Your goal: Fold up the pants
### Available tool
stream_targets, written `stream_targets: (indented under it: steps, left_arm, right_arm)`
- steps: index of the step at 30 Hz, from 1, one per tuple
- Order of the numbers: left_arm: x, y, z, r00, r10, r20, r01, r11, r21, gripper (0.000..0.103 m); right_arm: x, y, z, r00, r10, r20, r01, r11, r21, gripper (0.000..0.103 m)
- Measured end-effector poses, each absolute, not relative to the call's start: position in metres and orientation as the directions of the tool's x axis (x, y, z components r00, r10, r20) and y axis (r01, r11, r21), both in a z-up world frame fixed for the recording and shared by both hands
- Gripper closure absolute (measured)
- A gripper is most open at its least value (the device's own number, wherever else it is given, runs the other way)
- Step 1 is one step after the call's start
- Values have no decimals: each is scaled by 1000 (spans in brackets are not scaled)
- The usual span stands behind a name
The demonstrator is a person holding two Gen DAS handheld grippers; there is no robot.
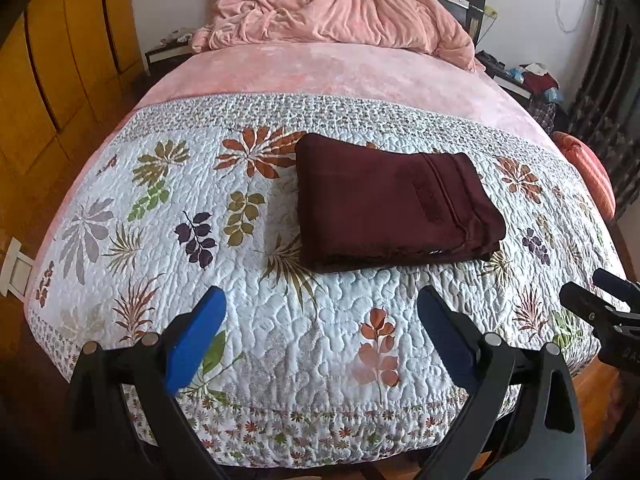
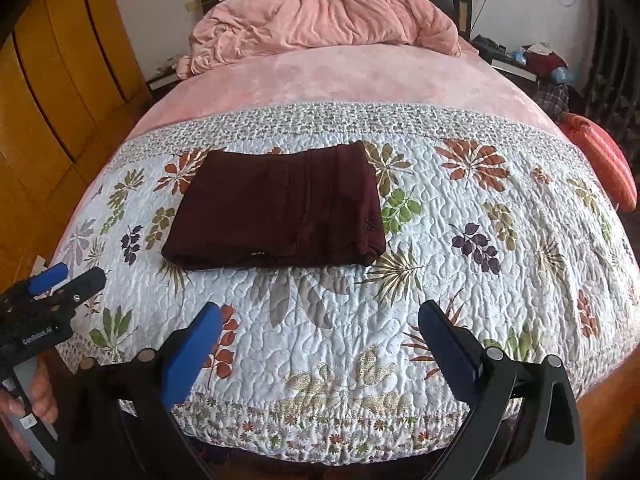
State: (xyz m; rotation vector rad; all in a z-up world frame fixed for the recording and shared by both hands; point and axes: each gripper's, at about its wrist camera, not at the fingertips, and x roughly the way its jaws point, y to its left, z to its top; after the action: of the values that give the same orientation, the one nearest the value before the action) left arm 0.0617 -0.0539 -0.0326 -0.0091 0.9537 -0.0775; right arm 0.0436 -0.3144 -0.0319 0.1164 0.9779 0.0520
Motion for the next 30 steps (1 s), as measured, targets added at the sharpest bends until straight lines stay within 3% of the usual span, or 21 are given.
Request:
stream_targets:
  steps: [15, 30]
  left_arm:
    - [32, -74, 11, 684, -12, -729, 87, 994, 65, 7]
    - [28, -67, 21, 712, 2, -702, 56, 997, 60, 7]
  right_arm:
    - [30, -315, -12, 602, 68, -796, 43, 992, 117, 4]
    - [23, -319, 3, 624, 57, -779, 53, 992, 116, 4]
